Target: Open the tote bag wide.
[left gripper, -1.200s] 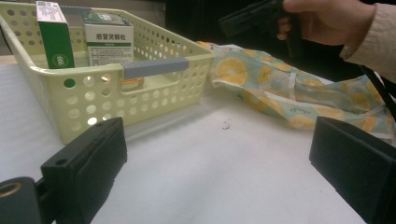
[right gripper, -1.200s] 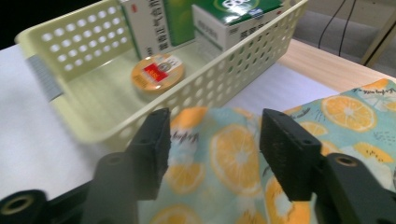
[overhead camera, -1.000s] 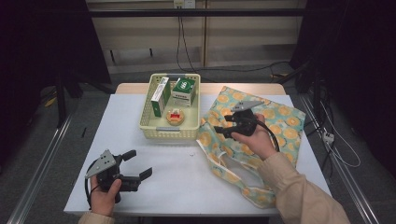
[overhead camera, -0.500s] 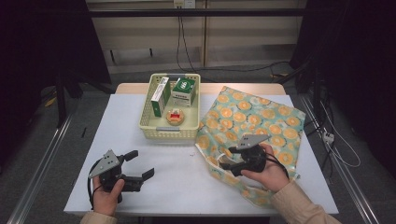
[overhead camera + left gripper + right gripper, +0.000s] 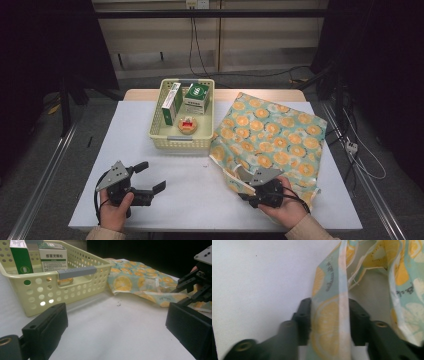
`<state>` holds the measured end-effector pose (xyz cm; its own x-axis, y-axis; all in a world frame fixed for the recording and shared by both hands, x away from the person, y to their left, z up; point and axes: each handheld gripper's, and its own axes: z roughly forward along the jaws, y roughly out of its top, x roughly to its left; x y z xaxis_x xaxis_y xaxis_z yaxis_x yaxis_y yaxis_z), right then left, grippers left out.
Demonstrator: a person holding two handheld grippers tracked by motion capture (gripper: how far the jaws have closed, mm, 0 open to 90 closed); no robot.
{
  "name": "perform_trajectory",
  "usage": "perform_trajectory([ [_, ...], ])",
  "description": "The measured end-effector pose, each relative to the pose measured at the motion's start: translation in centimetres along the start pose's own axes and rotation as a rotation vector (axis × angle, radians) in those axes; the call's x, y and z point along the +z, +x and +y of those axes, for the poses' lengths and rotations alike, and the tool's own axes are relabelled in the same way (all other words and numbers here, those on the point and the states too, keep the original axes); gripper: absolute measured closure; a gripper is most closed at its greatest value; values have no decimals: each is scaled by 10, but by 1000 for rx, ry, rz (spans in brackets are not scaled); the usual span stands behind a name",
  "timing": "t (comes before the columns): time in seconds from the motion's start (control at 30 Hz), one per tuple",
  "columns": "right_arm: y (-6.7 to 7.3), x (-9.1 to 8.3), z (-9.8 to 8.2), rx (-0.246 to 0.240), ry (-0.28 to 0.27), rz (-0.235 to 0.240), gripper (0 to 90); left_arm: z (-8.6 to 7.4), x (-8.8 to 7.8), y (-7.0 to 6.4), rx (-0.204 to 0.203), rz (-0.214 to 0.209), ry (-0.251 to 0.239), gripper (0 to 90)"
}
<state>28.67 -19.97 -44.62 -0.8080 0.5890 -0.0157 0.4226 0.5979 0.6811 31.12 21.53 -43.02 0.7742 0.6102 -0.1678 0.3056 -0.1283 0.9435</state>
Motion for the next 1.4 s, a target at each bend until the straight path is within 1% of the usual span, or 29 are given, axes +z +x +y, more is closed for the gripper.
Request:
perform_trajectory([
  [0.07, -3, 3, -1, 18, 9, 14, 653, 0, 1, -1, 1, -2, -1, 39],
  [0.1, -4, 3, -1, 31, 0, 13, 757, 1, 1, -1, 3, -3, 1, 39],
  [0.13, -6, 4, -1, 25, -5, 15, 854, 1, 1, -1, 3, -3, 0, 39],
  [0.17, -8, 4, -1, 34, -7, 17, 866, 1, 1, -1, 5, -3, 1, 39],
  [0.2, -10, 6, 0, 50, -18, 23, 900, 1, 1, -1, 3, -3, 0, 39],
  [0.23, -13, 7, 1, 62, -26, 25, 900, 1, 1, -1, 2, -4, 0, 39],
  [0.3, -17, 10, 6, 67, -27, 15, 900, 0, 1, 0, 2, -3, 2, 40],
  [0.37, -19, 14, 12, 93, -47, 46, 900, 0, 1, -1, 2, -4, 1, 39],
  [0.4, -19, 16, 16, 96, -52, 49, 900, 1, 1, -1, 2, -4, 0, 39],
  [0.43, -17, 18, 21, 87, -55, 51, 900, 1, 1, -1, 3, -4, -1, 40],
  [0.47, -16, 20, 26, 82, -61, 68, 900, 1, 1, 0, 2, -4, -2, 39],
  [0.53, -13, 25, 37, 91, -85, 100, 900, 1, 1, 0, 2, -1, 0, 40],
  [0.67, -2, 36, 55, 90, -113, 159, 900, 0, 0, 1, 3, -4, 0, 39],
  [0.77, 5, 45, 62, 67, -108, 172, 900, 0, 0, 1, 4, -5, 2, 39],
  [0.8, 6, 47, 63, 67, -110, 173, 881, 0, 0, 1, 2, -5, 1, 40],
  [0.87, 6, 49, 62, 89, -103, 192, 722, 0, 0, 0, 2, -4, -1, 39],
  [0.9, 6, 48, 62, 86, -95, 172, 642, 1, -1, 1, 2, -4, -2, 40],
  [0.93, 6, 45, 61, 77, -93, 145, 606, 1, -1, 1, 3, -4, -3, 39],
  [0.97, 6, 42, 60, 72, -94, 138, 588, 1, -1, 1, 2, -2, -4, 39],
  [1.03, 5, 36, 57, 82, -98, 134, 558, 1, -1, 1, 3, -1, -2, 39],
  [1.13, 7, 27, 50, 70, -86, 109, 560, 1, 0, 0, 9, -3, 0, 39],
  [1.17, 8, 25, 48, 64, -83, 100, 584, 1, 0, -1, 8, -4, 1, 40],
  [1.2, 8, 23, 46, 54, -82, 95, 635, 1, 1, -1, 8, -7, 2, 39],
  [1.23, 7, 20, 44, 52, -84, 92, 648, 2, 1, -2, 9, -8, 4, 39],
  [1.27, 7, 18, 44, 60, -87, 91, 635, 2, 1, -2, 9, -7, 3, 39],
  [1.3, 6, 15, 43, 72, -96, 93, 642, 2, 1, -2, 9, -8, 2, 40],
  [1.33, 4, 12, 43, 76, -102, 94, 705, 2, 2, -2, 11, -6, 2, 40],
  [1.37, 3, 9, 44, 66, -99, 99, 776, 1, 2, -2, 8, -7, 2, 40],
  [1.4, 3, 8, 44, 61, -94, 111, 777, 1, 2, -2, 7, -7, 3, 40],
])
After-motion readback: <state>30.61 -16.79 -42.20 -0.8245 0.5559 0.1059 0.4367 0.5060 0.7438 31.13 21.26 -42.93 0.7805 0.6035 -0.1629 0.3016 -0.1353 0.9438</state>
